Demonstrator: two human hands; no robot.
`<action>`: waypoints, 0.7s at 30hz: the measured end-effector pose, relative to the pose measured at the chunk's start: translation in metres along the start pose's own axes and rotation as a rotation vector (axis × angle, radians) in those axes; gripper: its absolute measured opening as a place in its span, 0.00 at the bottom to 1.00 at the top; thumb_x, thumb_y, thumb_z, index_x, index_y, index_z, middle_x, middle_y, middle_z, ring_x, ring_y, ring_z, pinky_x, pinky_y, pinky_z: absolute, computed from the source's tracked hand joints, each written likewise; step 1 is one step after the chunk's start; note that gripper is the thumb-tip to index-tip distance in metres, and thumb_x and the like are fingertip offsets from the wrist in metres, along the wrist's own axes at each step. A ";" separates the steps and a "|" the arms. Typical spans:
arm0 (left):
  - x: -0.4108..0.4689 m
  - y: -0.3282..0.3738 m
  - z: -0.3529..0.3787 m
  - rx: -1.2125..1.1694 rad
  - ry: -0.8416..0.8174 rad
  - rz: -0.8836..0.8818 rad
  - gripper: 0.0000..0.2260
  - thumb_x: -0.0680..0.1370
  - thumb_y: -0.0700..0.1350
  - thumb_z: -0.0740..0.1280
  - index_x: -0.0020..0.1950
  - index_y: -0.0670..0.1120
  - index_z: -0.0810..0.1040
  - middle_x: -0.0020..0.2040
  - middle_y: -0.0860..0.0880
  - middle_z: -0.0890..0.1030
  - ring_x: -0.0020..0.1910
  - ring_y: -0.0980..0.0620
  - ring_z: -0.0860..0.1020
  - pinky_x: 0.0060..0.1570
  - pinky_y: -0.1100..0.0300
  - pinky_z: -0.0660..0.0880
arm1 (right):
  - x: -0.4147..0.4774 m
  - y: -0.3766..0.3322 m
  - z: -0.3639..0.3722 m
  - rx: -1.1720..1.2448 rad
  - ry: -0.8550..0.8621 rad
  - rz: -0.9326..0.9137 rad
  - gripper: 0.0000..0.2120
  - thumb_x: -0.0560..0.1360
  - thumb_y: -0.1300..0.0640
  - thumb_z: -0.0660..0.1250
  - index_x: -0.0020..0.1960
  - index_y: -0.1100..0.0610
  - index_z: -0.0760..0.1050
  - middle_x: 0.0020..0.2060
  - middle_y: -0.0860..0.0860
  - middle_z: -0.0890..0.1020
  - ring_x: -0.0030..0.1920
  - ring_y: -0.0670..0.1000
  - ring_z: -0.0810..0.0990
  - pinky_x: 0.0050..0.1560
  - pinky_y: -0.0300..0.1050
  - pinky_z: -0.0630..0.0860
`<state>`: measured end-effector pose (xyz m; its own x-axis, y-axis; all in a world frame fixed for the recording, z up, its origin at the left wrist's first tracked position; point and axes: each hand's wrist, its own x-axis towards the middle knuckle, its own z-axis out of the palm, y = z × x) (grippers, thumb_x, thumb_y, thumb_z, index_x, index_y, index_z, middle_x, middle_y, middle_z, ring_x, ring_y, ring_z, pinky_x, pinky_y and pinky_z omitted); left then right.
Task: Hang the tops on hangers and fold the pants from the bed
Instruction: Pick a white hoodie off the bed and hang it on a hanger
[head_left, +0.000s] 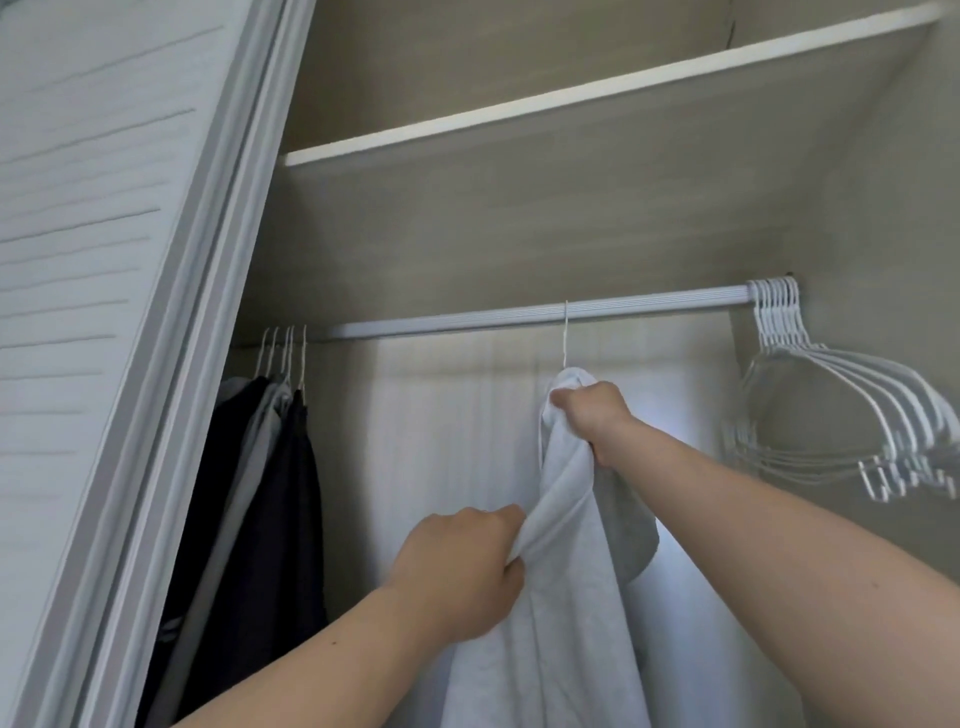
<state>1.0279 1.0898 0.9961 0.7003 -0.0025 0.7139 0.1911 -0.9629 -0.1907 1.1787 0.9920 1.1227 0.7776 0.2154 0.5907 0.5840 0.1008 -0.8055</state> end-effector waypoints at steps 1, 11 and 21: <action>-0.002 0.001 0.003 0.013 -0.004 0.010 0.08 0.81 0.52 0.58 0.47 0.51 0.60 0.44 0.49 0.75 0.44 0.42 0.76 0.40 0.54 0.63 | -0.002 0.001 0.000 -0.037 -0.014 -0.032 0.06 0.75 0.59 0.70 0.46 0.60 0.73 0.37 0.54 0.77 0.38 0.54 0.78 0.38 0.43 0.73; -0.021 0.000 0.023 0.000 -0.107 0.016 0.10 0.80 0.54 0.60 0.49 0.52 0.60 0.50 0.46 0.78 0.48 0.41 0.78 0.39 0.56 0.64 | -0.078 -0.012 -0.013 -1.173 -0.043 -0.295 0.17 0.77 0.53 0.63 0.64 0.55 0.68 0.36 0.46 0.65 0.43 0.54 0.70 0.44 0.46 0.67; -0.042 -0.018 0.023 -0.025 -0.212 -0.012 0.08 0.78 0.53 0.61 0.51 0.52 0.75 0.45 0.51 0.80 0.43 0.48 0.79 0.40 0.57 0.74 | -0.078 -0.001 -0.005 -0.703 -0.197 -0.458 0.08 0.80 0.59 0.54 0.43 0.59 0.66 0.29 0.56 0.80 0.22 0.52 0.80 0.30 0.44 0.77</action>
<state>1.0111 1.1139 0.9543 0.8277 0.0637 0.5575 0.1855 -0.9688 -0.1646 1.1182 0.9705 1.0777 0.4136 0.4712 0.7790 0.8894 -0.3921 -0.2351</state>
